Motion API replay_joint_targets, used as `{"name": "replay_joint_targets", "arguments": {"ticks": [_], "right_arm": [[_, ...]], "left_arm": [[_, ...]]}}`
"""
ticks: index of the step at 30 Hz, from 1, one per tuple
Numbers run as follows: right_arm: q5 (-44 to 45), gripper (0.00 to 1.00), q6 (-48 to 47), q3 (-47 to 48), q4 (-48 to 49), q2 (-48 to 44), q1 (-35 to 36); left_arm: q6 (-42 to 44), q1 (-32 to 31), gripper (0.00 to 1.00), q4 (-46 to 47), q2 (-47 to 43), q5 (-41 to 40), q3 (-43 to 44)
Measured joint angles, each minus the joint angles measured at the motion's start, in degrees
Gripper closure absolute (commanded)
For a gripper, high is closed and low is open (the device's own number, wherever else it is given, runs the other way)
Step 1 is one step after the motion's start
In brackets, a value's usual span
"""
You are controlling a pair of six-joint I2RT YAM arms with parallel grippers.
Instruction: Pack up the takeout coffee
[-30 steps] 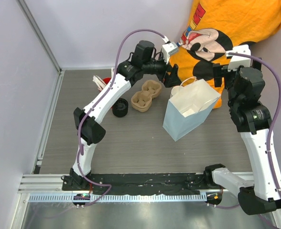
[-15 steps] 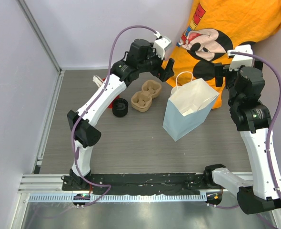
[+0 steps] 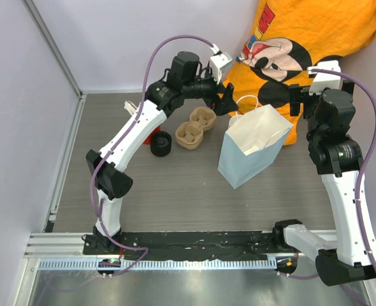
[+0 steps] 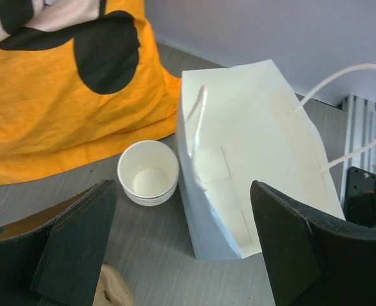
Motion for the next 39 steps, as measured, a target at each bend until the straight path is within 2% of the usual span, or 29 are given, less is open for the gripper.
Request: {"name": "replay_joint_targets", "arguments": {"ticks": [8,13,16,17,19,20,23,29,39], "right_arm": [[-1.7,0.00,1.0,0.0,0.0,0.0,-0.5],[-3.0,0.01,1.6,0.0,-0.2,-0.1,-0.6],[-3.8,0.03,2.1,0.0,-0.6,-0.4,-0.6],[-4.1,0.03,2.2,0.0,-0.7,-0.5,-0.6],[-4.5,0.03,2.4,0.1,-0.9,-0.6,-0.6],[-4.7,0.03,2.4,0.1,-1.0,-0.6,-0.6],[-5.0,0.03,2.4,0.1,-1.0,-0.6,-0.7],[-5.4,0.03,2.4,0.7,-1.5,-0.5,-0.7],[-8.9,0.04,3.9,6.7,-2.8,3.2,-0.8]], "left_arm": [[0.0,-1.2,0.12,0.4,1.0,3.0,-0.2],[-0.1,-1.4,0.21,1.0,3.8,3.1,-0.2],[-0.3,-1.4,0.44,1.1,5.6,3.0,0.0],[-0.3,-1.4,0.56,1.1,6.1,3.0,0.1],[-0.7,-1.4,0.68,1.2,7.0,3.0,0.5],[-0.9,-1.4,0.77,1.4,7.1,3.0,0.7],[-1.9,-1.4,0.88,1.6,7.2,3.1,0.9],[-3.2,-1.7,0.96,1.9,6.2,2.1,-0.2],[-3.1,-1.9,0.98,-1.8,-10.1,-4.6,-18.1]]}}
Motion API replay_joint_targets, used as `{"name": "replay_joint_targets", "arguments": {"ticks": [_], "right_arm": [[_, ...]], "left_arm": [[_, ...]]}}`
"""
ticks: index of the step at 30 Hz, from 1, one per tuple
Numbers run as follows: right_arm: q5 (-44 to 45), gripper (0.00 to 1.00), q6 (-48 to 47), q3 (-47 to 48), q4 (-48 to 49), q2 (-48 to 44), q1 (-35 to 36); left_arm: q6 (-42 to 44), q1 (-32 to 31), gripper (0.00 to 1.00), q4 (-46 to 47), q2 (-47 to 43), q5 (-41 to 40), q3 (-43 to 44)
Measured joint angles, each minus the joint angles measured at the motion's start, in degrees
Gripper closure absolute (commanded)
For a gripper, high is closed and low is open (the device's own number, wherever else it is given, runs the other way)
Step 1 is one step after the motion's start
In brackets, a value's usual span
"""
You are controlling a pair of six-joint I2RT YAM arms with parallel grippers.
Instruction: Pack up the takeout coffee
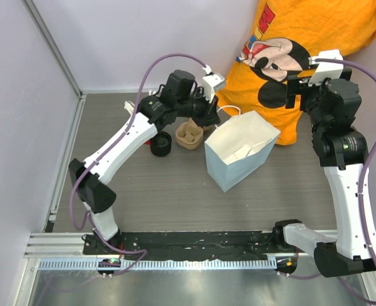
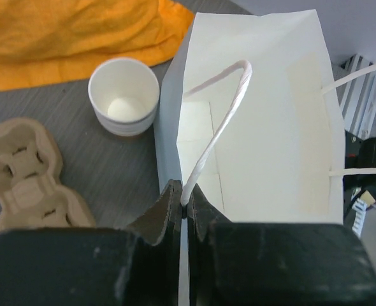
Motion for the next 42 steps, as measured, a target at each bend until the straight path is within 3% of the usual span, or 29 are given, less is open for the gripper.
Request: {"name": "replay_joint_targets", "arguments": {"ticks": [5,18,27,34,42], "right_arm": [[-2.5,0.05,1.0,1.9,-1.1,2.9,0.0],[-8.1,0.08,2.8,4.9,-2.1,10.7,0.5],[-11.9,0.08,2.8,10.6,-1.9,21.7,1.6],[-11.9,0.09,2.5,14.1,-0.7,29.0,8.1],[-13.7,0.15,2.6,19.5,0.0,39.9,13.6]], "left_arm": [[1.0,0.0,1.00,-2.3,-7.0,-2.8,-6.8],[4.4,0.9,1.00,-9.3,-16.2,-7.3,-11.9],[6.6,8.3,1.00,-14.4,-28.4,-9.1,-19.8],[7.6,13.0,1.00,-17.3,-34.4,-9.7,-26.4],[9.2,16.8,0.97,-23.0,-40.0,-10.1,-27.1]]}}
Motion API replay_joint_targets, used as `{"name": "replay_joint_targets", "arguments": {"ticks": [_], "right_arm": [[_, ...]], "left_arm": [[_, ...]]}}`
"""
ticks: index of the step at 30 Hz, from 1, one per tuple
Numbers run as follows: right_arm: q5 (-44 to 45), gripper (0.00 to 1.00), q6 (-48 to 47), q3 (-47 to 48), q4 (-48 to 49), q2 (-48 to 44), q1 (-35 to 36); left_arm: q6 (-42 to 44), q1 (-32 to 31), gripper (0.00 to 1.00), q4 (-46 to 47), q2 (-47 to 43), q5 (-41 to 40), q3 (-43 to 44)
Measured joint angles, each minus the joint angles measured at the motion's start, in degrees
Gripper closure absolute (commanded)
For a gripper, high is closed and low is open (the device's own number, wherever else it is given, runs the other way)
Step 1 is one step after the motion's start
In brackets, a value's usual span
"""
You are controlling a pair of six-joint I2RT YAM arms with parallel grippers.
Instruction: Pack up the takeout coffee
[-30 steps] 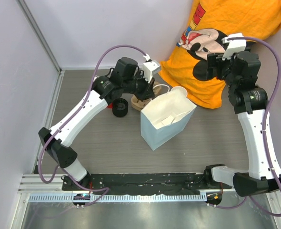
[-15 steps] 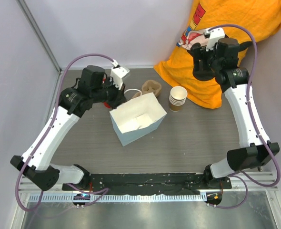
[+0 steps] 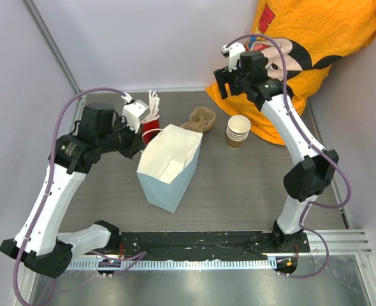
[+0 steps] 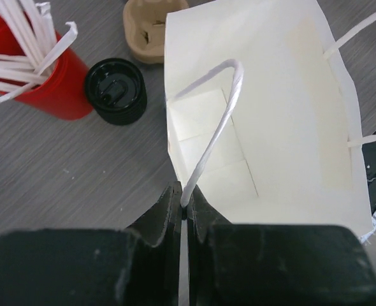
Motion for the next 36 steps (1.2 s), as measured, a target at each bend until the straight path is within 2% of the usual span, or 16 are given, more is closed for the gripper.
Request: {"name": "replay_joint_targets", "arguments": {"ticks": [7,9,11,13,14,15,17,20,32,36], "right_arm": [[-5.5,0.16,-0.6,3.7,-1.2,9.4,0.2],[-7.1,0.16,-1.4,4.3,-2.4,11.3,1.0],[-9.1,0.16,-2.0,5.1,-3.4,13.5,2.2],[-10.6,0.17,-2.9,5.8,-4.2,15.3,3.4],[-11.5,0.17,-3.3,6.3,-4.9,16.3,4.0],[-12.3,0.18,-3.8,6.7,-5.5,17.3,4.5],[-13.5,0.19,-4.5,7.0,-6.1,18.8,5.5],[-15.1,0.21,-5.5,7.0,-7.3,20.8,6.7],[-18.1,0.19,-9.5,11.2,-11.2,25.8,7.3],[-18.2,0.19,-11.6,11.2,-12.2,26.7,7.3]], "left_arm": [[1.7,3.7,0.93,-4.1,-7.1,-1.4,-2.6],[2.0,4.5,0.88,-4.5,-8.5,-1.8,-3.9],[2.3,5.2,0.74,-4.6,-9.5,-2.0,-5.6],[2.7,5.5,0.67,-4.6,-9.9,-2.2,-7.0],[2.7,5.7,0.55,-4.6,-10.0,-2.3,-8.0],[2.7,6.0,0.49,-4.7,-10.1,-2.4,-8.6],[2.8,6.3,0.38,-4.6,-10.2,-2.8,-9.4],[2.8,6.9,0.29,-4.5,-10.4,-3.4,-9.7],[2.5,8.7,0.13,-4.2,-11.5,-4.0,-7.0],[2.3,9.2,0.11,-4.2,-11.5,-3.3,-6.4]]}}
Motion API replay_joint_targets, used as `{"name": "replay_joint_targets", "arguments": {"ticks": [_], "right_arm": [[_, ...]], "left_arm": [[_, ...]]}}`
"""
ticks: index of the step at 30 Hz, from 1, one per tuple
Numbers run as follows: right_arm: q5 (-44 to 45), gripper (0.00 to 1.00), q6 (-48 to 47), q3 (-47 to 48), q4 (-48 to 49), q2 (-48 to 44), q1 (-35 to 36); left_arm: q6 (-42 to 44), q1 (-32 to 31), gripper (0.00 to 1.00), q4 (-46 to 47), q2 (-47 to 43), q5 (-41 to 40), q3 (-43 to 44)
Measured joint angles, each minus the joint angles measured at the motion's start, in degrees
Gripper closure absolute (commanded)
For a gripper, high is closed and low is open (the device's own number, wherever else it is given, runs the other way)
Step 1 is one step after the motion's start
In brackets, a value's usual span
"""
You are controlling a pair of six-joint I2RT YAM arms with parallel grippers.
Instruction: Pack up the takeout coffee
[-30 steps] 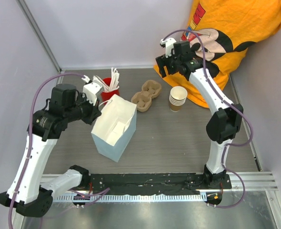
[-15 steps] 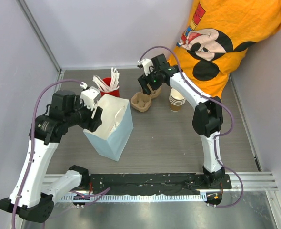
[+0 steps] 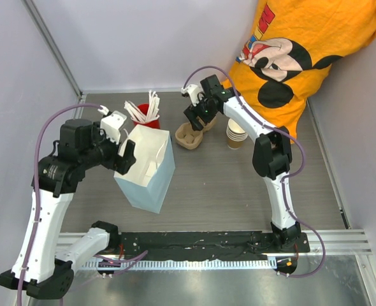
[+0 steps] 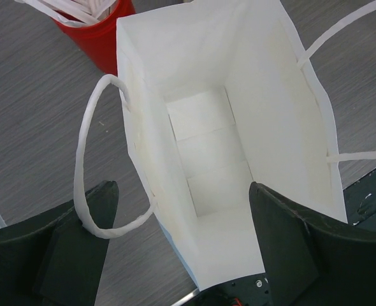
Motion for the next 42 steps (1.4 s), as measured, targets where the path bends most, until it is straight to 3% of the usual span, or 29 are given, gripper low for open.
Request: {"name": "replay_joint_targets", "arguments": {"ticks": [16,24,37,42], "right_arm": [[-0.2,0.18,-5.2,1.2,-0.1,3.4,0.4],[-0.2,0.26,-6.1,1.3,0.0,5.1,1.1],[0.0,0.57,-6.5,1.3,1.3,5.1,1.2],[0.0,0.63,-6.5,1.3,1.5,5.1,1.2]], "left_arm": [[-1.2,1.9,0.03,0.0,0.1,2.4,3.1],[-1.4,2.6,0.02,0.0,0.1,3.1,3.4],[-1.6,3.1,0.02,0.0,0.0,3.7,3.3],[-1.6,3.3,0.01,0.0,-0.1,3.8,3.1]]}}
